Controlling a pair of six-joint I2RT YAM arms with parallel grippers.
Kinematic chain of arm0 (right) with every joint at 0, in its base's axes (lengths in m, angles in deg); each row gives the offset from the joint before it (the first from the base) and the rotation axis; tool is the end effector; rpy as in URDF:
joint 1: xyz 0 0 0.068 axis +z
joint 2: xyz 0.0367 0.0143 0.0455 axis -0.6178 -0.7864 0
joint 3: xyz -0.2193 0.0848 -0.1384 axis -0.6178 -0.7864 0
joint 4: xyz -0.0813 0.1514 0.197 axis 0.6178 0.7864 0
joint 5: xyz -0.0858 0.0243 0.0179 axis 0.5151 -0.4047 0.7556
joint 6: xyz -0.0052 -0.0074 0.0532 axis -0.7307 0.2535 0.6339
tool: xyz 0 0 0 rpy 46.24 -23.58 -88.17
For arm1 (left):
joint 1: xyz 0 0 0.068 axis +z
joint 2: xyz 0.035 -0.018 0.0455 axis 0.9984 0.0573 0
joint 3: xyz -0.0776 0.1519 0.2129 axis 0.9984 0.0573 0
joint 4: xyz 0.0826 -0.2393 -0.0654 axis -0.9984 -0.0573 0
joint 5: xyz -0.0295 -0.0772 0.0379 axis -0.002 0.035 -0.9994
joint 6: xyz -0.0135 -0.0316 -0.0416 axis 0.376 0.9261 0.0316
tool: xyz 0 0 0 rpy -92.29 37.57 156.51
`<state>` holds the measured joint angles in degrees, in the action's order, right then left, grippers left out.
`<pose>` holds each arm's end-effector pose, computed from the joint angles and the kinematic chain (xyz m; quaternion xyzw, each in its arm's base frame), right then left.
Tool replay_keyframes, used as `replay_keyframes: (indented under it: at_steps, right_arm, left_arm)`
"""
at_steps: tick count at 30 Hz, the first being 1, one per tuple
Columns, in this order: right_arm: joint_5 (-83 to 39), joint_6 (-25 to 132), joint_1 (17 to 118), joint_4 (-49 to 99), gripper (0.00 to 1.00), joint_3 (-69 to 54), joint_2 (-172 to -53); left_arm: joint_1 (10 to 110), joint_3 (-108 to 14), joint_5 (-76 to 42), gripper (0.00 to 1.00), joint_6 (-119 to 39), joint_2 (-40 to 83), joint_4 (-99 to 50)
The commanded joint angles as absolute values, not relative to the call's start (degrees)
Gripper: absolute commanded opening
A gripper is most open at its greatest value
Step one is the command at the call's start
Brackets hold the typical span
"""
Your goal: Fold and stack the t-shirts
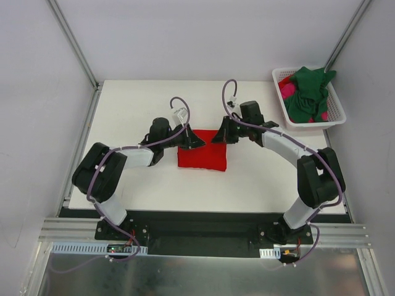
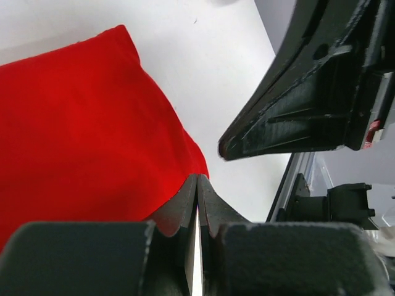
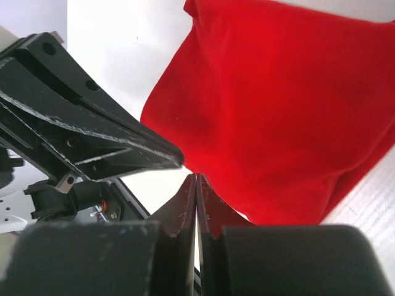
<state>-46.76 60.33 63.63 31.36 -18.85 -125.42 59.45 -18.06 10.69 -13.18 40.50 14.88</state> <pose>0.3206 0.1738 0.2469 -0.2112 0.8411 0.3782 0.3238 0.2937 -0.1749 0.2062 0.1286 0.7421 -0.5313 0.3879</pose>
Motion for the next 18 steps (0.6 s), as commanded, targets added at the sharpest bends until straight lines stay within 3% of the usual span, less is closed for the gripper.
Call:
replay_keyframes:
  at_steps: [1, 18]
  right_arm:
    - [-53.43, 64.80, 62.50, 21.68, 0.01, -17.86, -129.52]
    - [-55.99, 68.41, 60.92, 15.06, 0.01, -10.74, -148.25]
  left_arm:
    - [59.91, -22.21, 16.73, 0.00, -7.60, 45.36, 29.03]
    - [62.37, -19.84, 20.60, 0.00, -8.13, 55.13, 32.12]
